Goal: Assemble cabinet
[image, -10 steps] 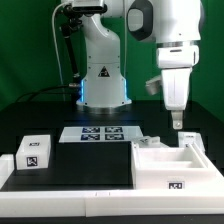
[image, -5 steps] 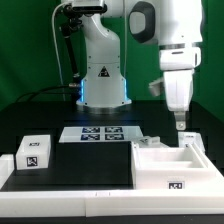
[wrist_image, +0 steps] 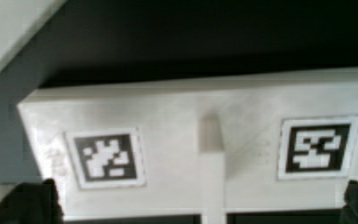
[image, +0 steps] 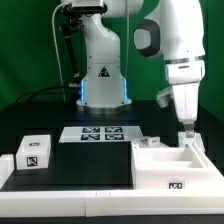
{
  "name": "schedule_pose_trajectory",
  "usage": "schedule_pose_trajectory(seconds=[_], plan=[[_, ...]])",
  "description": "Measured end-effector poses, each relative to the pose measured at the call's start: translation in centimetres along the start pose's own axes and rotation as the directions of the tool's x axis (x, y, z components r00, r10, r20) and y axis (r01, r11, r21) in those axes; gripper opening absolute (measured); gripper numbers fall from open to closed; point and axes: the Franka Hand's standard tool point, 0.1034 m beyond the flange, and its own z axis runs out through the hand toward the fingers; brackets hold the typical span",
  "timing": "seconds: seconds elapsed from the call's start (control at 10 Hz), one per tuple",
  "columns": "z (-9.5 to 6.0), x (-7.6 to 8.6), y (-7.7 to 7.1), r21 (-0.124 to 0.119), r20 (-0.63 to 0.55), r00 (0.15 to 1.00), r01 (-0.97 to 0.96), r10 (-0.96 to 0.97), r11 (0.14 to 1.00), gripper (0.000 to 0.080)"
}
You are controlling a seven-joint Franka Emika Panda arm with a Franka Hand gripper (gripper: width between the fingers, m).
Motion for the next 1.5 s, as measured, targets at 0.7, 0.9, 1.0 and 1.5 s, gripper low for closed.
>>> schedule_pose_trajectory(seconds=[0.7, 0.9, 1.0, 1.5], plan=[[1.0, -0.39, -0.36, 0.011, -0.004, 1.0, -0.008, 0.008, 1.0, 0.0506], [1.01, -0.41, -0.37, 0.011, -0.004, 1.0, -0.008, 0.008, 1.0, 0.0193], [1.01, -0.41, -0.37, 0.011, -0.004, 1.0, -0.008, 0.008, 1.0, 0.0068], [0.88, -0.52, -0.29, 0.012, 0.0, 1.0, -0.003, 0.003, 1.0, 0.0067]])
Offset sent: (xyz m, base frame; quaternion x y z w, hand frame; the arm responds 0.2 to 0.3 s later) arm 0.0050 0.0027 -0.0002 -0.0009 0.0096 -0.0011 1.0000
